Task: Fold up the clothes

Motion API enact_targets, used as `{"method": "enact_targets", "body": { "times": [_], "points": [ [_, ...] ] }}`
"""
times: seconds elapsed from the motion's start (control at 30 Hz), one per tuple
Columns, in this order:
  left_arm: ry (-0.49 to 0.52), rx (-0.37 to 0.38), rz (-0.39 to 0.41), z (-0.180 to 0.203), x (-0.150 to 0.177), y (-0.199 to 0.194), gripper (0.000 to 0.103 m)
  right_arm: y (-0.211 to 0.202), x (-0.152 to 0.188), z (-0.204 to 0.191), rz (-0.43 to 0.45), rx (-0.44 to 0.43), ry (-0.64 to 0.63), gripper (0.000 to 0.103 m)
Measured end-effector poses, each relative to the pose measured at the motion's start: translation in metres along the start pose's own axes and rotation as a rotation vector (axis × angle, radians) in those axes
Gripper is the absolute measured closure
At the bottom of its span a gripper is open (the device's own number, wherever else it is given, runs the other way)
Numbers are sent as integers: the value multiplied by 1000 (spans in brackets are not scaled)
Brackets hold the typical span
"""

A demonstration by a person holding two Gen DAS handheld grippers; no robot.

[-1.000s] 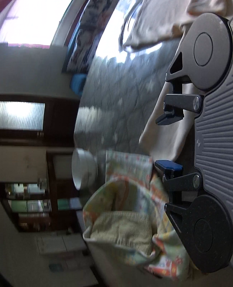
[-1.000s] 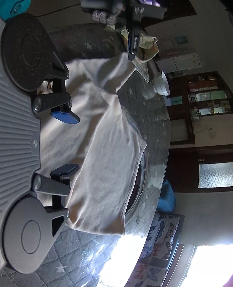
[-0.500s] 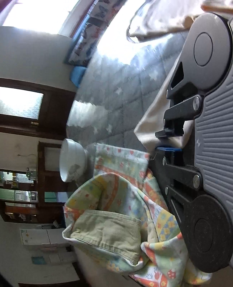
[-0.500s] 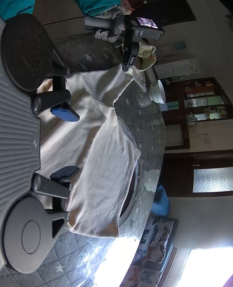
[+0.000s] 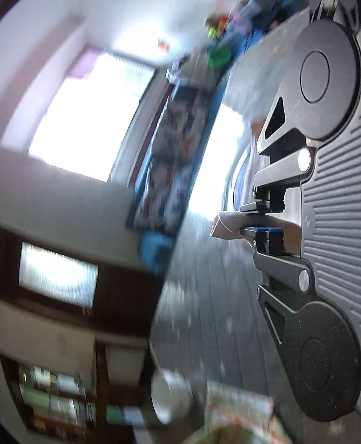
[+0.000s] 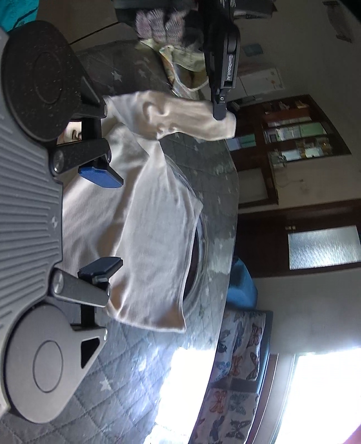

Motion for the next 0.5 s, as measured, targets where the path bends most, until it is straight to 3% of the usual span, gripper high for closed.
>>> {"method": "enact_targets", "body": {
  "times": [0.23, 0.5],
  "points": [
    [74, 177, -72, 79, 22, 17, 93, -22, -2, 29, 42, 78, 50, 47],
    [150, 263, -176, 118, 62, 32, 93, -37, 4, 63, 51, 166, 115, 47]
  ]
}}
Point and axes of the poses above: each gripper's, at about its wrist camera, not at the fingertips, and y roughly the way its jaws point, z to its right, x to its underside, the point moved 8 cm from there along y, roughly the way its jaws point, and after that the axes turned 2 degrees about -x, right-handed, at the moved point
